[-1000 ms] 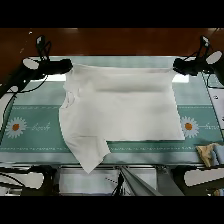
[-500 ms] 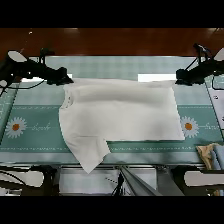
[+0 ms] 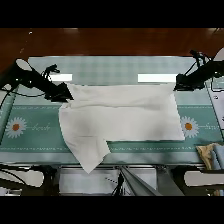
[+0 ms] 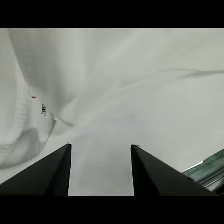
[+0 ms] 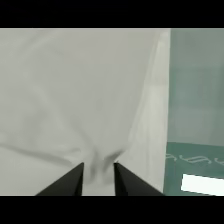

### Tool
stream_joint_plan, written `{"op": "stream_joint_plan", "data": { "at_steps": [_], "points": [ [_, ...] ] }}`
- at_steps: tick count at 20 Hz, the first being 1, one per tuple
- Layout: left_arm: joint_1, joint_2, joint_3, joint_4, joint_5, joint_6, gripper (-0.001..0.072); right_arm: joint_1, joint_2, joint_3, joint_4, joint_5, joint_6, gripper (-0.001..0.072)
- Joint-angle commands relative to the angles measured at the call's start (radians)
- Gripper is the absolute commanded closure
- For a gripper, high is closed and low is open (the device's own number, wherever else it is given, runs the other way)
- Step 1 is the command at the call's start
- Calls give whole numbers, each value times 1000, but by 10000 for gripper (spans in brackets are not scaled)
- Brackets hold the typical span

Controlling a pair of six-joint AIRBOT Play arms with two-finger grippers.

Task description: Fold the shirts.

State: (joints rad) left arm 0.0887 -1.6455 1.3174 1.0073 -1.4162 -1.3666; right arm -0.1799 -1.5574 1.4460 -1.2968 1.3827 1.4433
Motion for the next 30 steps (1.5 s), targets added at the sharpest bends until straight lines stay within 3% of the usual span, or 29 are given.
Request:
{"op": "stream_joint_plan", "data": {
  "at_steps": [1,4,5,7,8,10,13,19,26,28,29,30],
  "points": [
    [11,37,3,-12,-63,15,260,-8,11,1,-11,124,-60,358],
    [64,158,-39,19,-111,38,259,-46,70,-18,-129,269,-49,341],
    [93,219,-86,36,-103,48,237,-66,109,-48,-160,249,-48,326],
    [171,345,-247,69,-77,76,234,-134,204,-159,-174,164,-50,227],
    [223,409,-357,65,-63,76,227,-178,253,-230,-146,120,-63,211],
    [322,511,-561,13,-32,77,90,-267,330,-354,-22,34,-108,211],
    [386,583,-760,-20,-16,121,90,-341,391,-459,104,-50,-153,215],
    [286,578,-871,-8,38,163,90,-340,396,-472,146,-83,-164,217],
    [78,473,-872,-58,119,140,94,-340,396,-472,143,-89,-166,217],
    [19,446,-872,-110,179,118,153,-340,396,-472,143,-87,-166,217],
    [-2,436,-872,-111,224,81,374,-340,396,-472,143,-82,-166,217],
    [-10,433,-872,-111,258,67,534,-340,396,-472,143,-76,-165,217]
  ]
}}
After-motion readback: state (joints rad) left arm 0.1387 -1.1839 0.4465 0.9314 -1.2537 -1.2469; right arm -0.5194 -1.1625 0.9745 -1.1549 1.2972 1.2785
